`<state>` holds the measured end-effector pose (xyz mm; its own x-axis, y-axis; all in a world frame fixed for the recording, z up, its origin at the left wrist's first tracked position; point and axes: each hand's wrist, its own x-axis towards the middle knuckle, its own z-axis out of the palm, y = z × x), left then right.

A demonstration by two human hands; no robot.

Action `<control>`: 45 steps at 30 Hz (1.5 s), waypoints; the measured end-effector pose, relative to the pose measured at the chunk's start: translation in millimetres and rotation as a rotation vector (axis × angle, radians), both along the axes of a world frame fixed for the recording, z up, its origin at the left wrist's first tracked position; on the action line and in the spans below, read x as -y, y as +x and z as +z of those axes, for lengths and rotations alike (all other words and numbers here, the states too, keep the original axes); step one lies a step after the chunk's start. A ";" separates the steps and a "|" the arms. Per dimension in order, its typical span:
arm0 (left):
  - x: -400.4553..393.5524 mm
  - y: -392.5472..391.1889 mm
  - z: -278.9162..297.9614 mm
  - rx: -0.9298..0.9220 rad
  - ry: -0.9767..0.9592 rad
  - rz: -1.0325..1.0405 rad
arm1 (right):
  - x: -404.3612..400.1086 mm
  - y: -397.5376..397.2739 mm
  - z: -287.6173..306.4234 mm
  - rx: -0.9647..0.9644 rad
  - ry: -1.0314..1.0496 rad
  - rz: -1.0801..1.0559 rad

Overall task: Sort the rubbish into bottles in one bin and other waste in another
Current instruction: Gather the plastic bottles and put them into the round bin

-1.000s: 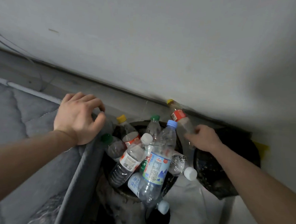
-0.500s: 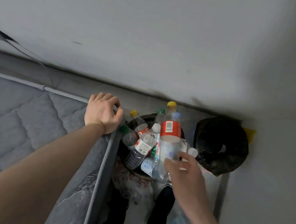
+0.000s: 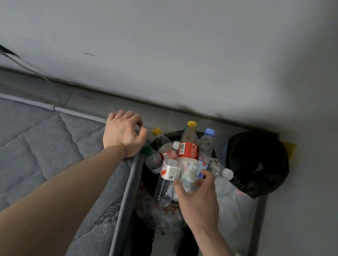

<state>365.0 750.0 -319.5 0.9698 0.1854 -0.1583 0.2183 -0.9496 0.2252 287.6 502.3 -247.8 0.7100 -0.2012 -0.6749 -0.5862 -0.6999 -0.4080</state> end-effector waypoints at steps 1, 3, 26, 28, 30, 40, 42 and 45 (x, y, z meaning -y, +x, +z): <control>-0.2 -0.6 -1.0 0.005 0.001 0.000 | -0.9 0.4 -1.3 -0.003 -0.006 0.009; -0.7 -0.6 -1.4 0.005 0.007 -0.003 | -3.5 0.6 -4.2 -0.004 -0.015 0.024; 138.6 -157.0 13.6 -0.777 -0.579 0.496 | -9.6 11.2 -10.4 -0.018 -0.089 0.295; 144.8 -155.4 -4.5 -0.744 -0.594 0.552 | -8.9 8.0 -15.9 -0.010 -0.084 0.310; 144.3 -152.9 -14.3 -0.699 -0.596 0.561 | -7.1 5.5 -19.0 0.009 -0.073 0.319; 114.7 -129.3 18.9 -0.313 -0.630 0.585 | 13.6 -13.6 -8.1 0.180 0.024 0.143; 111.7 -109.2 19.0 -0.286 -0.660 0.578 | 9.9 -15.7 -8.4 0.196 -0.008 0.132; 113.6 -84.5 14.1 -0.278 -0.699 0.565 | 0.3 -14.6 -11.0 0.242 -0.066 0.181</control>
